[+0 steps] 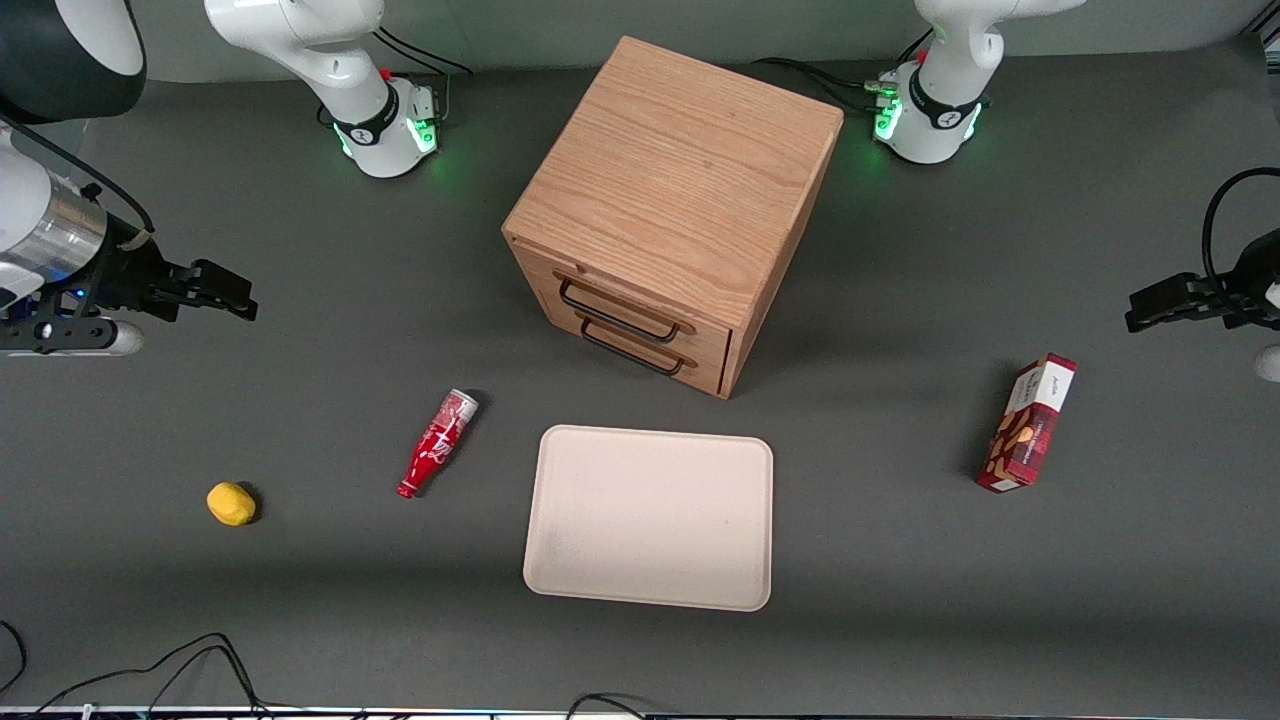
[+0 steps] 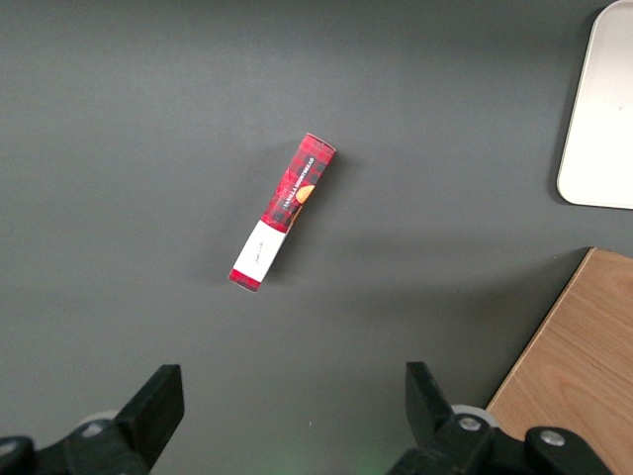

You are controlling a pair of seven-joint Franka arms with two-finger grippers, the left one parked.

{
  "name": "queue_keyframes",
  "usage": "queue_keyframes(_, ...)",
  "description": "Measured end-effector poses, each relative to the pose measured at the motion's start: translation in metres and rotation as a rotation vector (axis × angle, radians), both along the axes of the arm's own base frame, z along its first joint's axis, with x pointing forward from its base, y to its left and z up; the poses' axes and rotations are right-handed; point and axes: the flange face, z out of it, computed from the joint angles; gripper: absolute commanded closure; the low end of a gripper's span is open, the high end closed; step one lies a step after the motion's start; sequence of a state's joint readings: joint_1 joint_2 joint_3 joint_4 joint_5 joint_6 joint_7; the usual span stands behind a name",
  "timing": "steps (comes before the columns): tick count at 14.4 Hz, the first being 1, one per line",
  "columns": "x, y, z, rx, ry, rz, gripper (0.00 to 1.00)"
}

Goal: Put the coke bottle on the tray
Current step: 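Move the open right gripper down over the red Coca-Cola bottle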

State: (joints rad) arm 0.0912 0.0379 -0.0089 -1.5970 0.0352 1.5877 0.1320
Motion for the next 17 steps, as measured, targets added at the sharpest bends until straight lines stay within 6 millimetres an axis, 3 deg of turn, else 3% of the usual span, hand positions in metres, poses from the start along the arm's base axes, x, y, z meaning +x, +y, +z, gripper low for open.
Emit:
queue_keyframes(5,0.001,0.0,-0.006,-0.002,0.029,-0.045,0.0)
queue_keyframes(8,0.01,0.006,-0.022,-0.003,0.065,-0.225,0.0)
queue_keyframes(13,0.051,0.037,-0.103,-0.028,0.149,-0.286,0.0)
queue_keyframes(17,0.078,0.096,-0.186,-0.043,0.151,-0.362,0.0)
